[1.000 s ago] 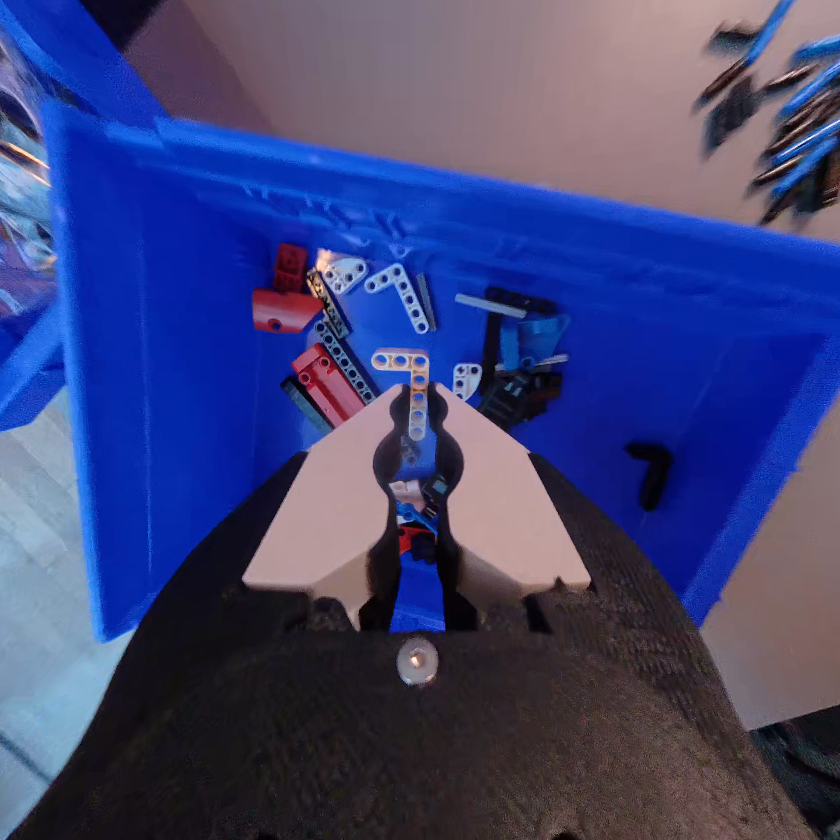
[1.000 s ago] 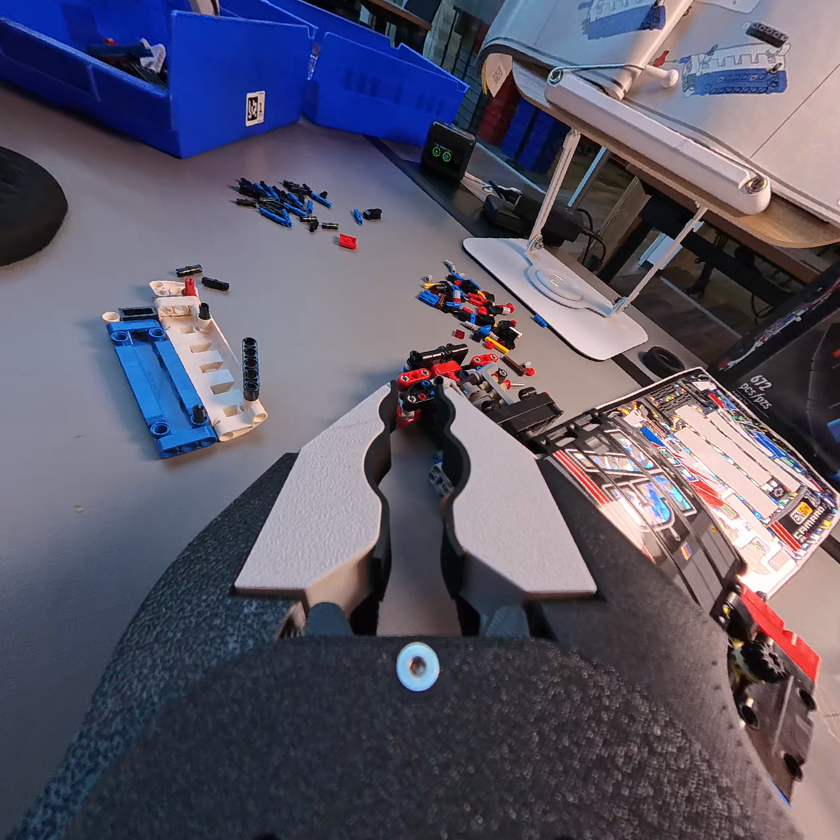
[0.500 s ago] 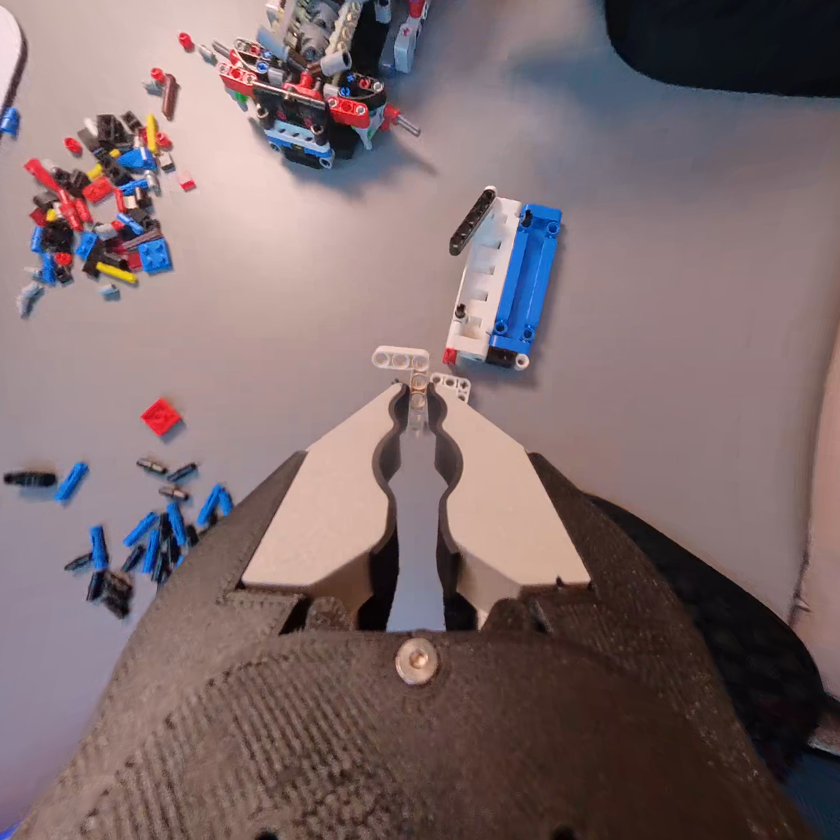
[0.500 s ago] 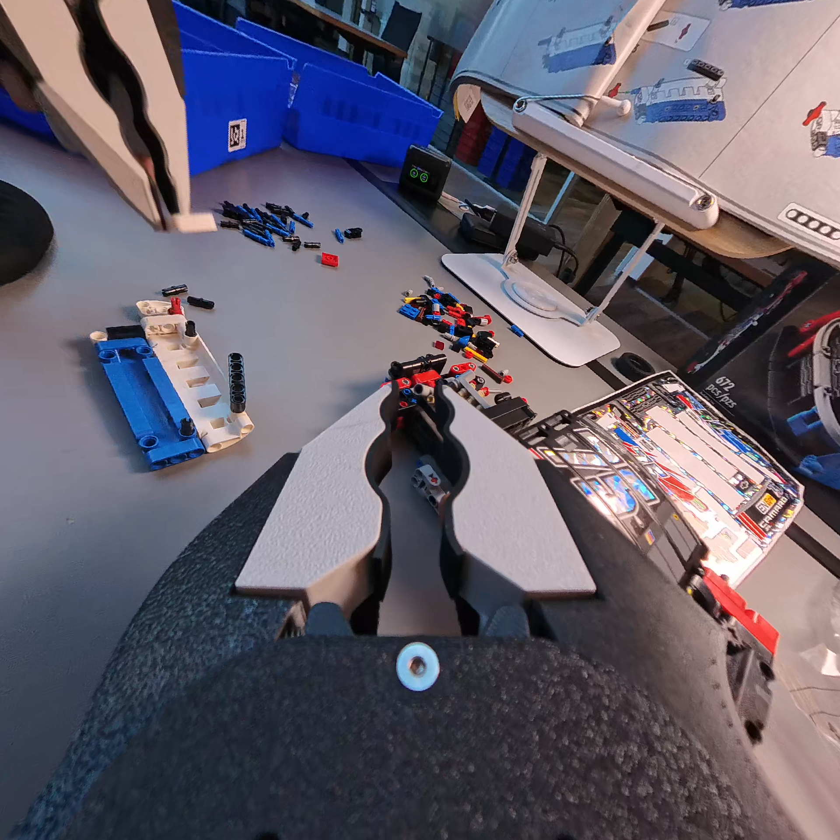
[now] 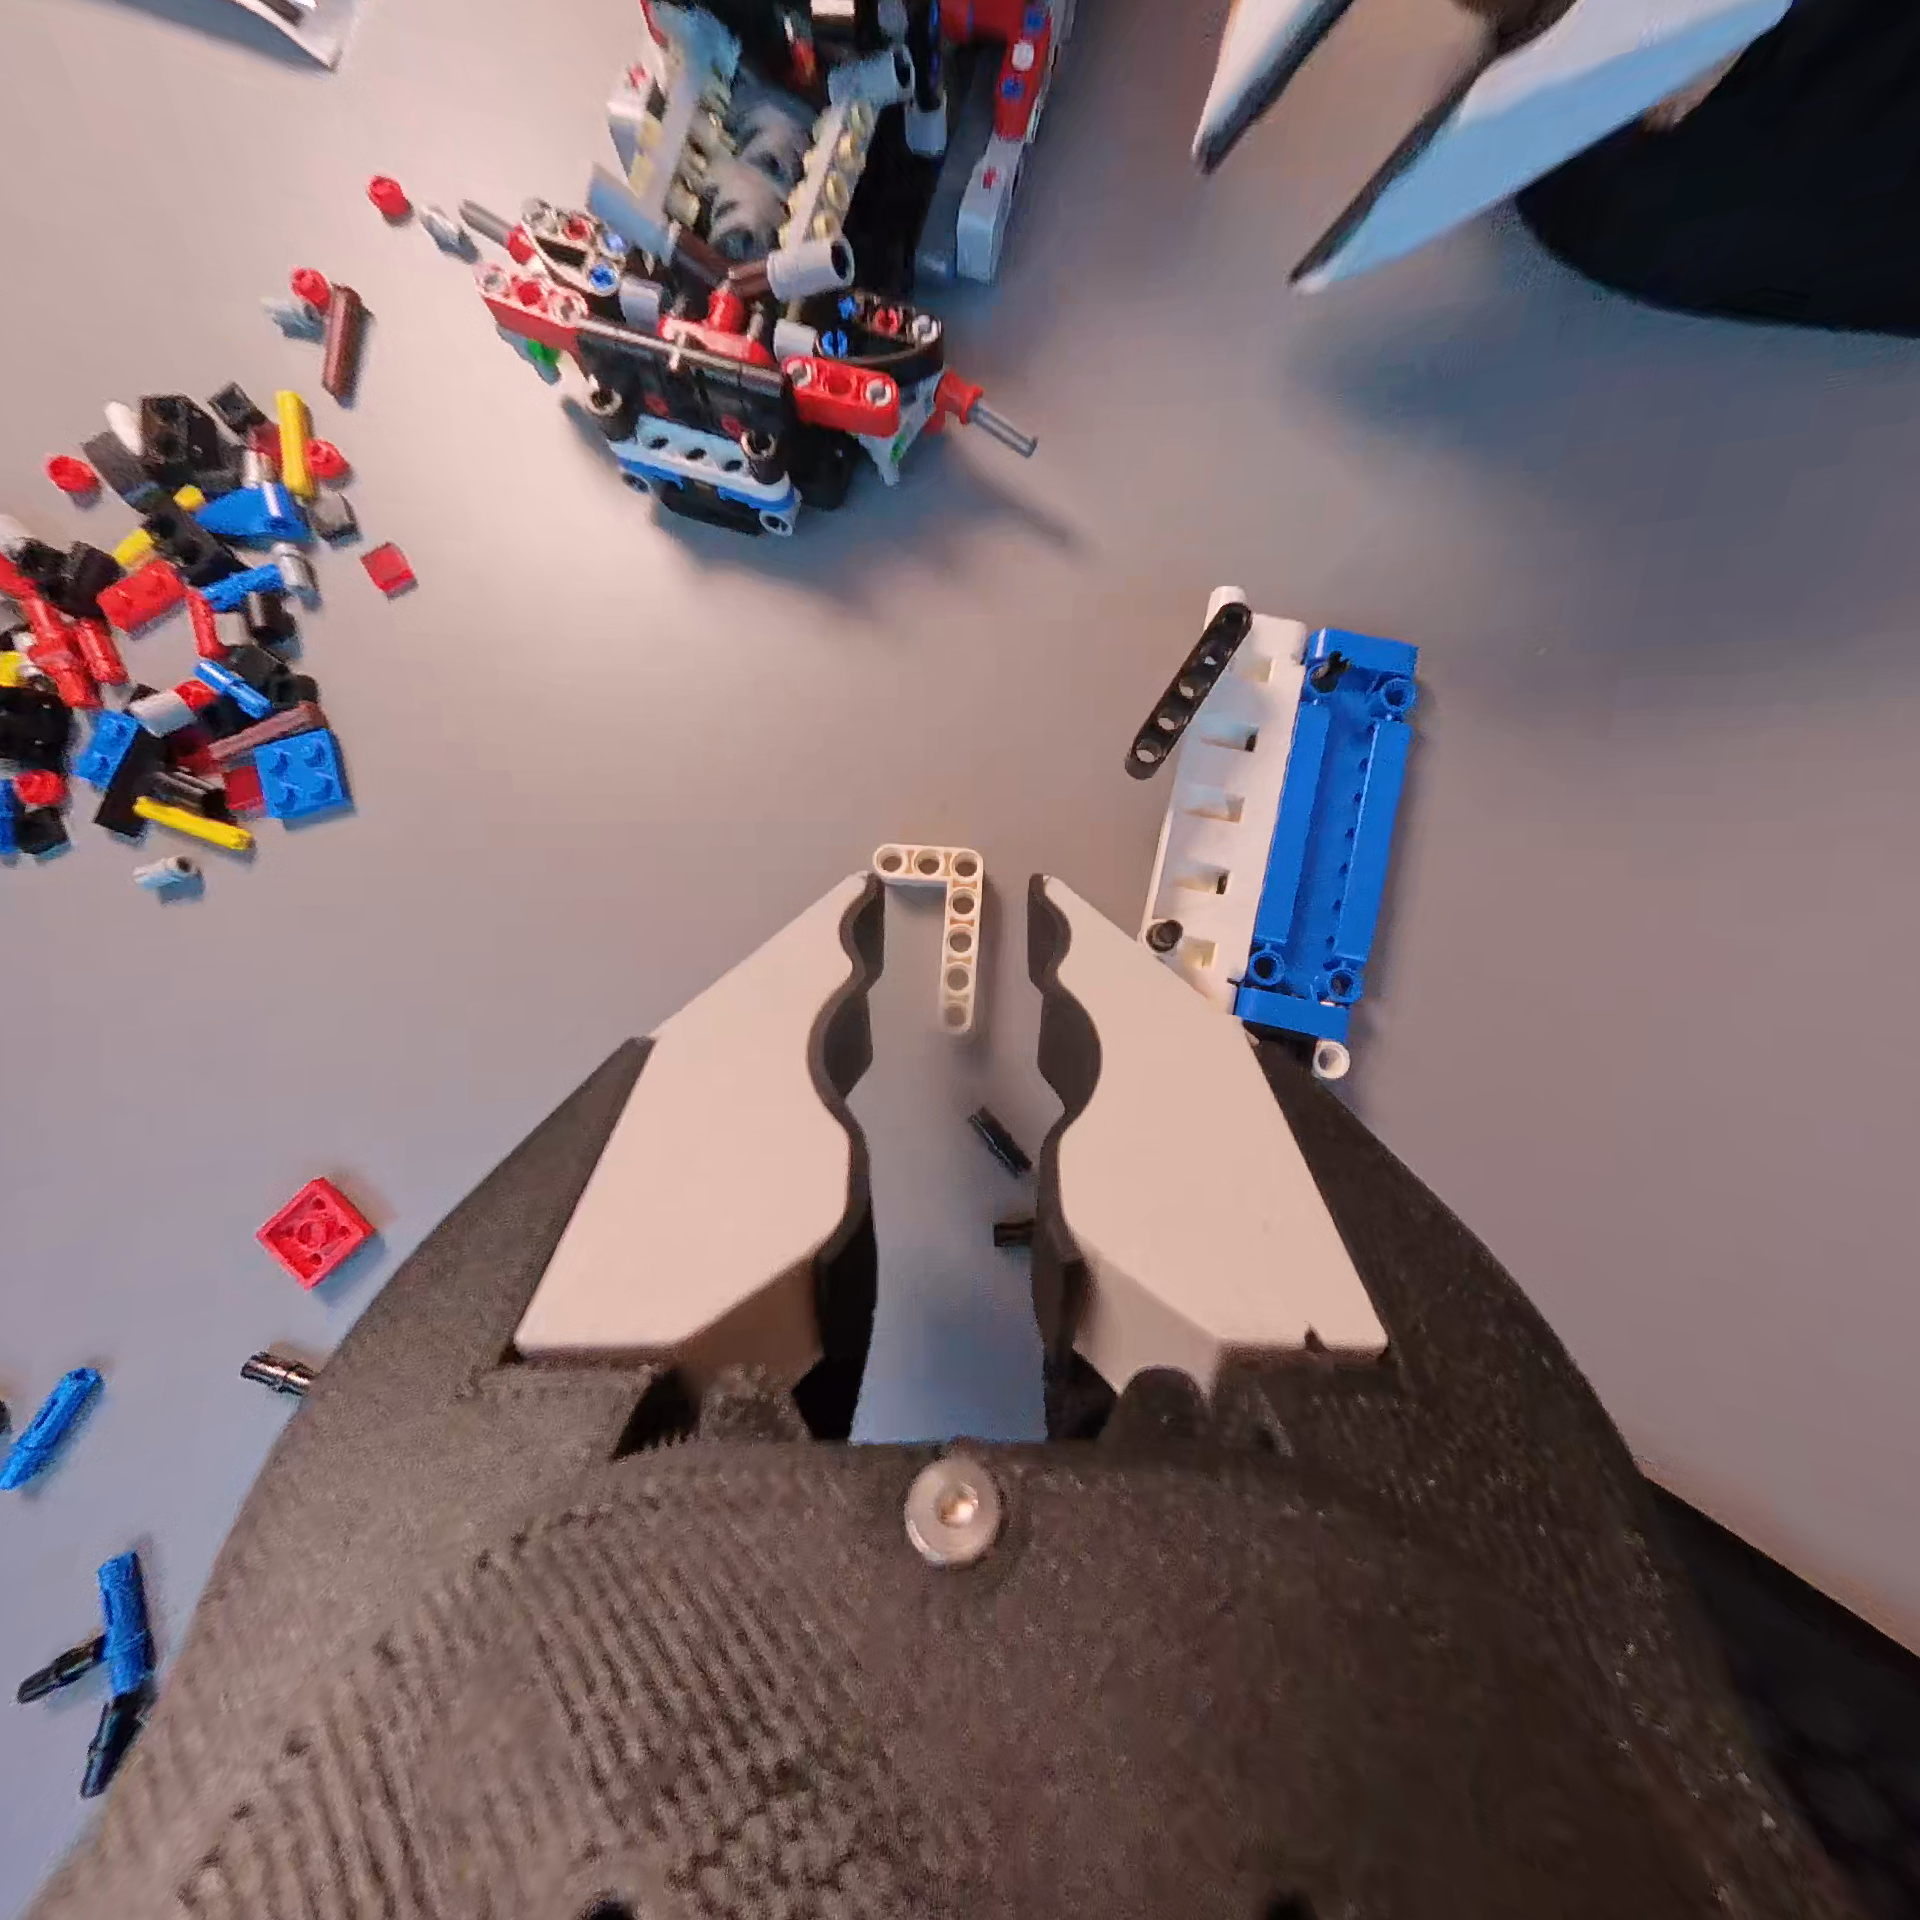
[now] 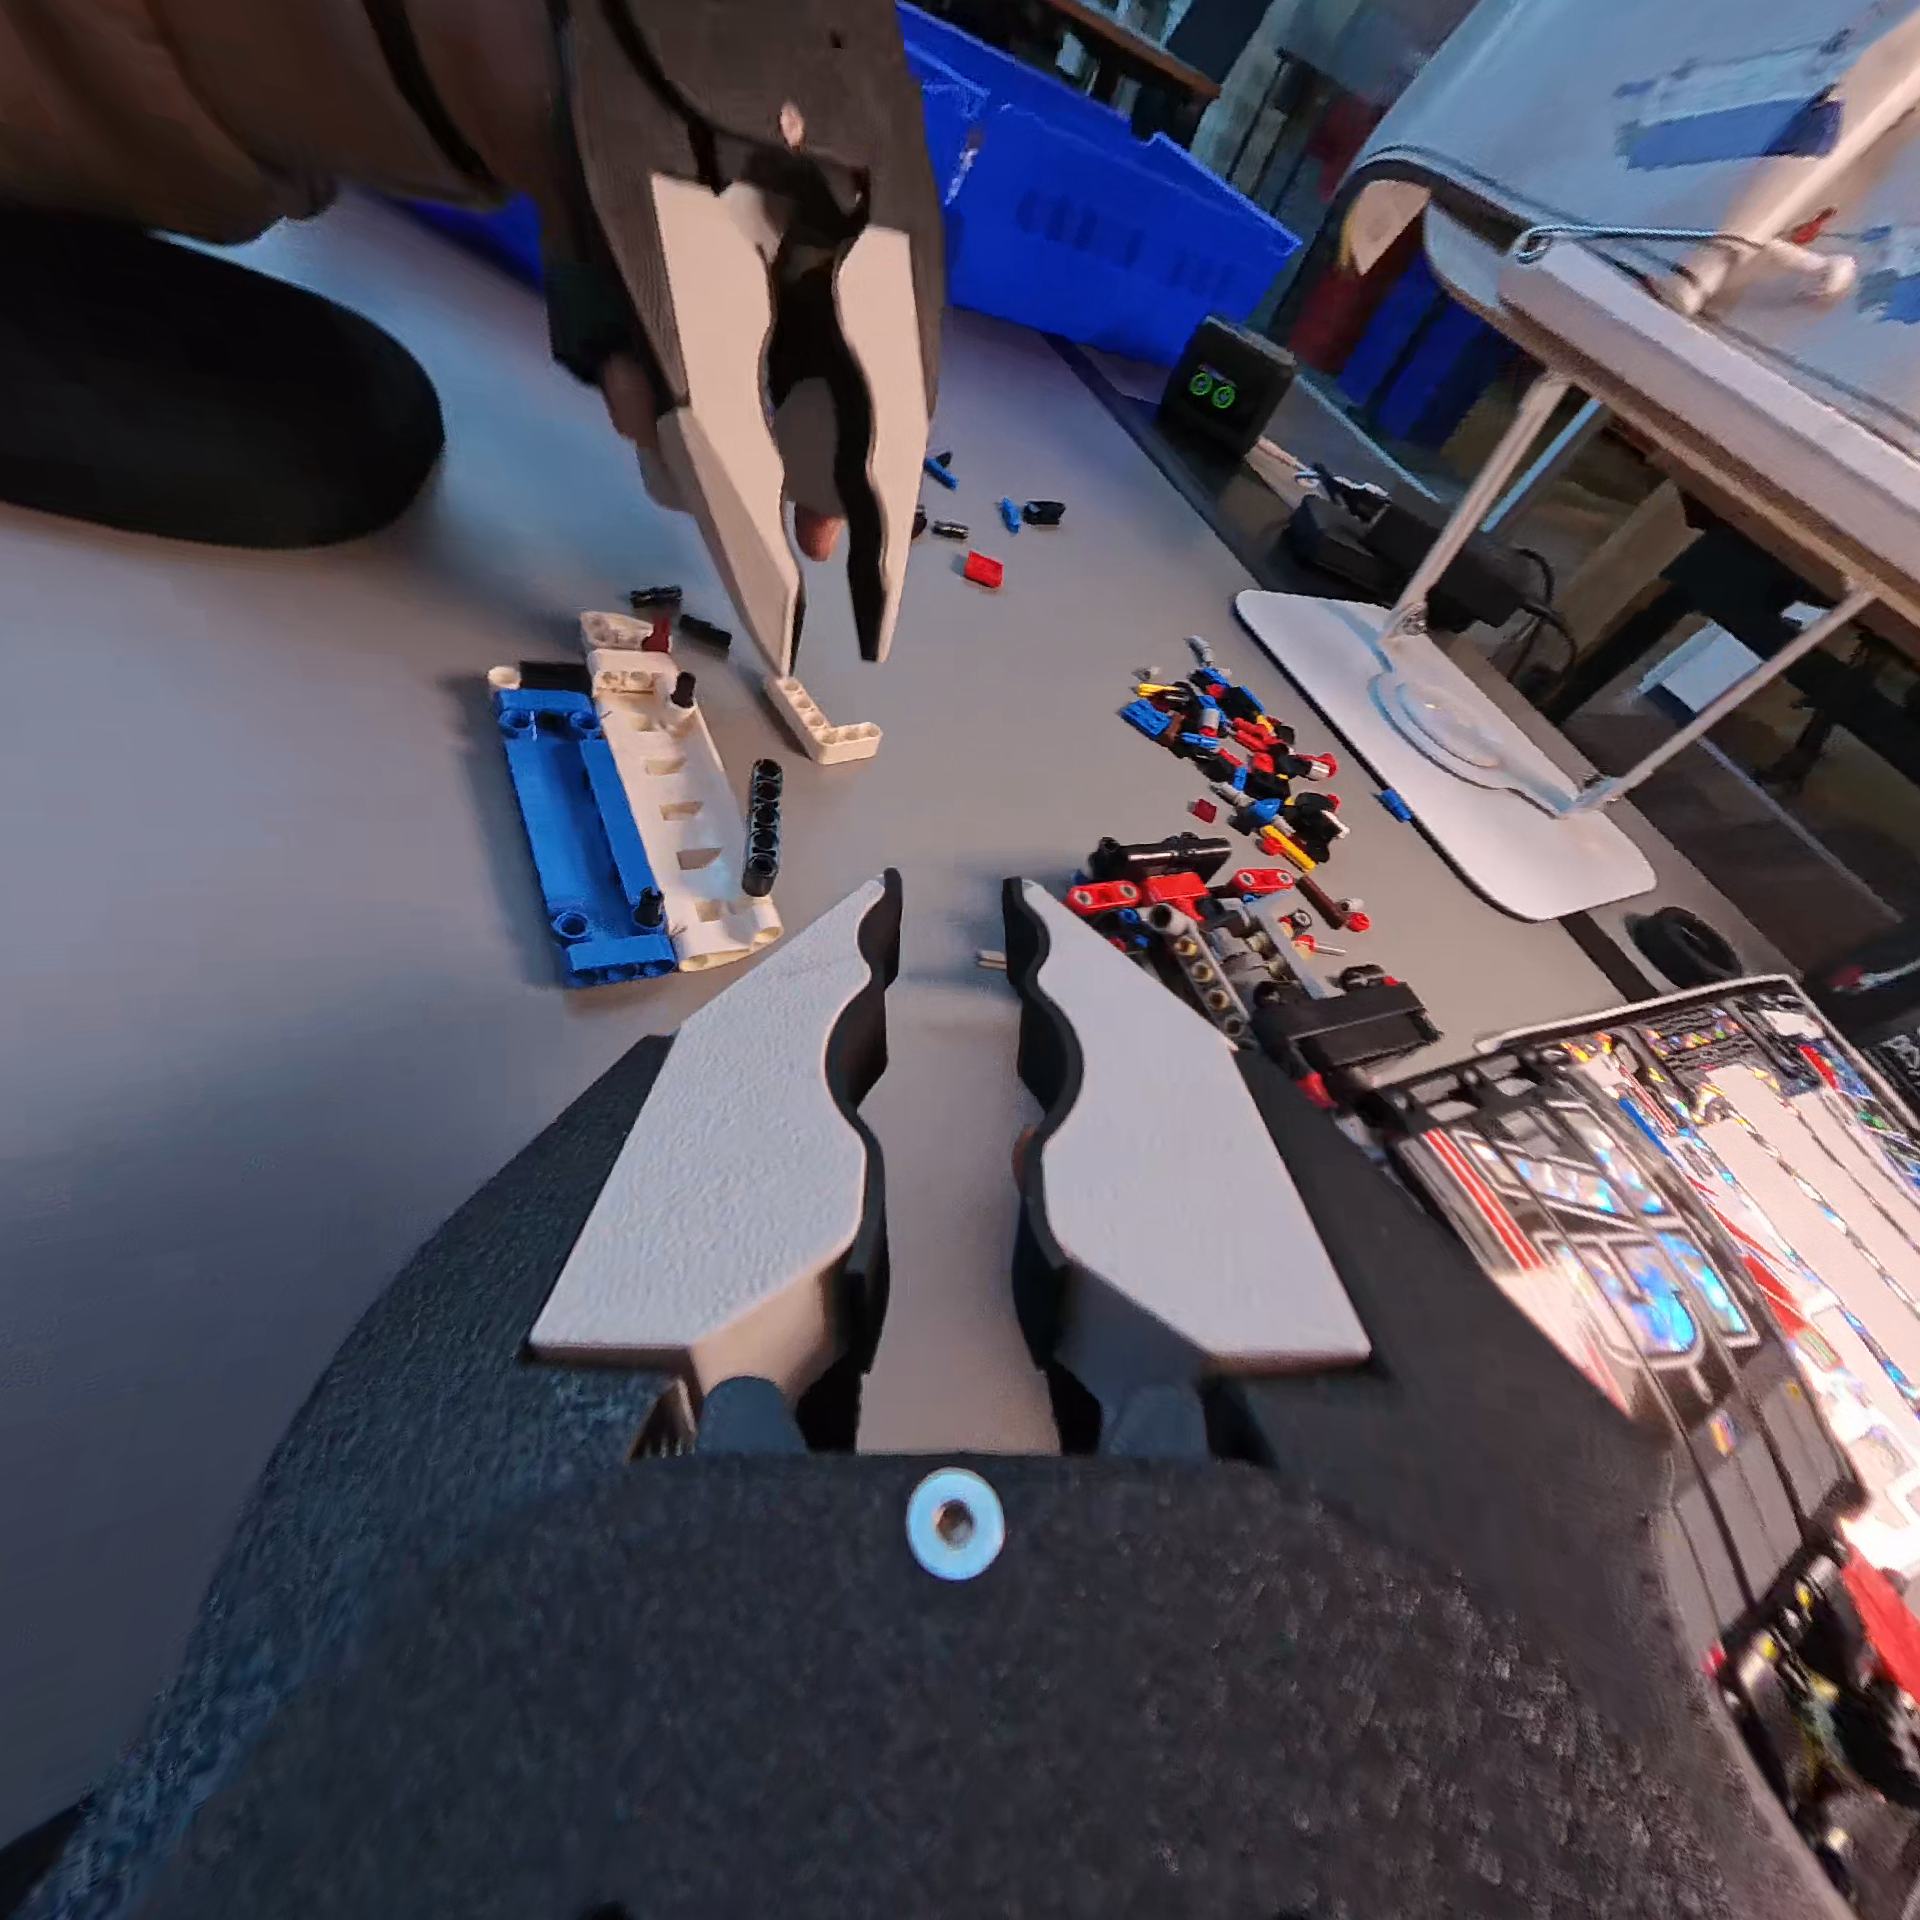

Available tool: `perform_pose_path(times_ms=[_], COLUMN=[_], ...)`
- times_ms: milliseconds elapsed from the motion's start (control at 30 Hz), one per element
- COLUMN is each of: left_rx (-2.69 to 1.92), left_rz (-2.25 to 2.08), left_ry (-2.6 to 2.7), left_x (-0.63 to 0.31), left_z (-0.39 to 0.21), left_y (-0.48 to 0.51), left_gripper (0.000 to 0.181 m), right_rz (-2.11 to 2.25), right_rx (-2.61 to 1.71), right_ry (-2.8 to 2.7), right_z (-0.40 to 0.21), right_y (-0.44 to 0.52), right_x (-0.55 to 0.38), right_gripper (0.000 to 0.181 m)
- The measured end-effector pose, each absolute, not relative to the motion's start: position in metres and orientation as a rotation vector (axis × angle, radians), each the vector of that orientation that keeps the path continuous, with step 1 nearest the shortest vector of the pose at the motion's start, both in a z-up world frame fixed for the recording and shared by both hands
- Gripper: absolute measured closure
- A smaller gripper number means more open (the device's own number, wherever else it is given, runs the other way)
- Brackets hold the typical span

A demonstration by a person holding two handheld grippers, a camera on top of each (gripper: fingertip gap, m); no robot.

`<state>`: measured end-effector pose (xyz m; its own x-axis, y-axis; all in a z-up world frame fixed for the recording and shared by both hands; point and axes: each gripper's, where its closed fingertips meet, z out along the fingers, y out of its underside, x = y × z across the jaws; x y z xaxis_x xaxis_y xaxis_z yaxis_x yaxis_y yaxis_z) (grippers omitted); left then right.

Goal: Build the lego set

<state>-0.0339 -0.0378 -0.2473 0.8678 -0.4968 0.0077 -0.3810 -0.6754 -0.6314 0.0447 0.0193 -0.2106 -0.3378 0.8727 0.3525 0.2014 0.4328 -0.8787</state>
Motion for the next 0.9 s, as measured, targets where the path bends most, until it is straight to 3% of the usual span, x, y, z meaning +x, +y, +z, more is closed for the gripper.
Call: perform_pose_path(times_ms=[133,267,367,433,700,900], left_rx=[-2.269,-2.233,-2.217,-2.222,-2.164,-2.138], left_rz=[-0.34,-0.445,-0.378,-0.311,-0.212,-0.23], left_ry=[0.675,0.778,0.847,0.904,0.884,0.728], left_x=[-0.025,-0.006,0.004,0.01,0.015,-0.011], left_z=[-0.235,-0.251,-0.263,-0.268,-0.265,-0.246], left_y=[-0.063,-0.092,-0.093,-0.09,-0.063,-0.064], left_gripper=[0.152,0.127,0.122,0.131,0.134,0.135], right_rz=[0.953,1.002,0.976,0.932,0.811,0.775], right_rx=[-0.898,-0.885,-0.919,-0.937,-0.975,-1.026], right_ry=[-1.906,-2.009,-2.122,-2.174,-2.217,-2.142], right_z=[-0.221,-0.229,-0.242,-0.25,-0.263,-0.262], right_y=[0.003,-0.015,-0.024,-0.027,-0.019,0.0], right_x=[0.042,0.042,0.041,0.041,0.043,0.038], right_gripper=[0.16,0.152,0.123,0.11,0.125,0.125])
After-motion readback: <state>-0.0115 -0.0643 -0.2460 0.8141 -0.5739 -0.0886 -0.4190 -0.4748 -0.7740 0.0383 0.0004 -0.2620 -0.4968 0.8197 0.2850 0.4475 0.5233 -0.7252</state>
